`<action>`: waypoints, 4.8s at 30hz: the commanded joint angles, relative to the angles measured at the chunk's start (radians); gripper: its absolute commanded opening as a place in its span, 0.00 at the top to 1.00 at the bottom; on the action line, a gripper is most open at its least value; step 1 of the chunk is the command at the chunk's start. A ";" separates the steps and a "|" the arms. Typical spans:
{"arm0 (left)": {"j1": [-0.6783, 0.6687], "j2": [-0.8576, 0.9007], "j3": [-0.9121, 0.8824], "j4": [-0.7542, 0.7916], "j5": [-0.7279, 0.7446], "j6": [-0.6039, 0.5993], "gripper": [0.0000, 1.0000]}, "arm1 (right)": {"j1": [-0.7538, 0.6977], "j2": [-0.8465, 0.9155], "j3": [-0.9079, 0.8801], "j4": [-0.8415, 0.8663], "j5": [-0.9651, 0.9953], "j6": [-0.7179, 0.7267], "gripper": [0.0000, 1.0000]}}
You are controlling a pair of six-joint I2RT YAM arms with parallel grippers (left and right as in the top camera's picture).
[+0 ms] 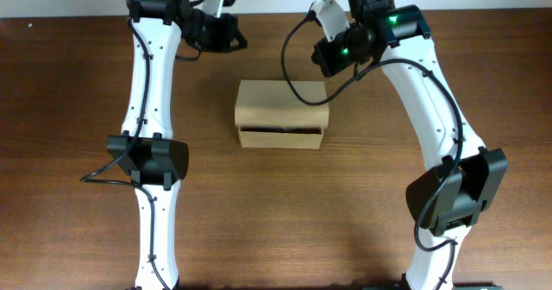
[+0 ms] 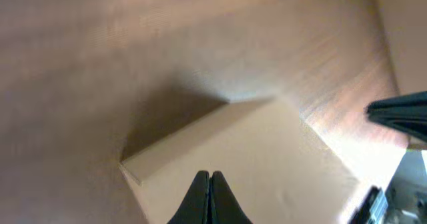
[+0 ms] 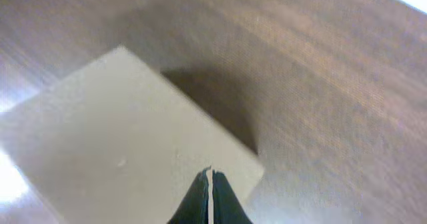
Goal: Pack container
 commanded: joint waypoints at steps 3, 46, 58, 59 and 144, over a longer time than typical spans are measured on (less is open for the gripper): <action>-0.006 -0.057 0.016 -0.087 -0.172 0.026 0.98 | 0.063 -0.070 0.022 -0.063 0.197 -0.037 0.96; -0.196 -0.632 -1.083 0.347 -0.517 0.110 0.98 | 0.061 -0.243 -0.555 0.071 0.105 0.186 0.96; -0.196 -0.625 -1.212 0.423 -0.481 0.092 0.98 | 0.061 -0.240 -0.556 0.073 0.105 0.185 0.96; -0.196 -0.625 -1.217 0.426 -0.479 0.091 0.98 | 0.061 -0.240 -0.556 0.070 0.105 0.185 0.96; 0.086 -0.667 -0.667 0.284 -0.786 -0.024 0.00 | -0.229 -0.299 0.002 -0.090 0.309 0.132 0.01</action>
